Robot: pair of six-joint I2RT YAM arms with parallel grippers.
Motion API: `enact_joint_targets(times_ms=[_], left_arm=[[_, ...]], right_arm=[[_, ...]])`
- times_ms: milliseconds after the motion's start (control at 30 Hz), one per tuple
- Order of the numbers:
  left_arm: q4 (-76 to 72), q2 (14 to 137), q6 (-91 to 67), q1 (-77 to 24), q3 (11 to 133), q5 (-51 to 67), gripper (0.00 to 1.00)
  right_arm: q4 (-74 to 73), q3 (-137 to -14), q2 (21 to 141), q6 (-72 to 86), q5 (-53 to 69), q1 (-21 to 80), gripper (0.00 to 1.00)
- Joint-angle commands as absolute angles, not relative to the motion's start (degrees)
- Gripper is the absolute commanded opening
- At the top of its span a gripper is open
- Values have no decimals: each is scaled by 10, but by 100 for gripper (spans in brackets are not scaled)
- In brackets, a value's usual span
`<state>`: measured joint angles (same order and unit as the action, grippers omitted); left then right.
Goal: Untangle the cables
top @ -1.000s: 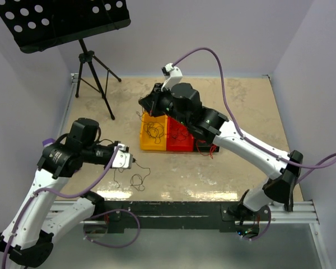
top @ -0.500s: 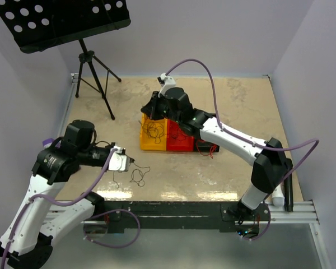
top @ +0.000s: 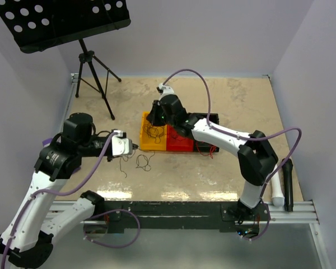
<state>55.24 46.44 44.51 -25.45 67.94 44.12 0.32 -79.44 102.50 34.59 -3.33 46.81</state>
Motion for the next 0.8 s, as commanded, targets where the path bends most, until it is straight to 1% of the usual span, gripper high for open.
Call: enact_joint_targets(times_ms=[0, 67, 100, 167, 233, 300, 400, 567, 767], left_arm=[[462, 482, 369, -251, 694, 426, 0], [444, 486, 350, -251, 696, 427, 0], [437, 488, 341, -251, 696, 427, 0], [426, 494, 331, -251, 696, 427, 0], [420, 498, 323, -250, 695, 425, 0], [419, 503, 320, -250, 696, 425, 0], [410, 507, 313, -250, 698, 420, 0], [389, 514, 293, -251, 700, 411, 0], [353, 566, 272, -251, 710, 408, 0]], right_arm=[[-20, -785, 1035, 358, -77, 466, 0], [-29, -783, 1047, 361, -84, 466, 0], [-32, -784, 1054, 361, -86, 466, 3], [-40, -789, 1065, 361, -78, 465, 25], [-47, -801, 1064, 359, -65, 465, 40], [-51, -809, 1051, 359, -67, 465, 49], [-76, -830, 1032, 351, -71, 461, 54], [-92, -810, 963, 347, -66, 447, 58], [-120, -767, 829, 349, -91, 400, 64]])
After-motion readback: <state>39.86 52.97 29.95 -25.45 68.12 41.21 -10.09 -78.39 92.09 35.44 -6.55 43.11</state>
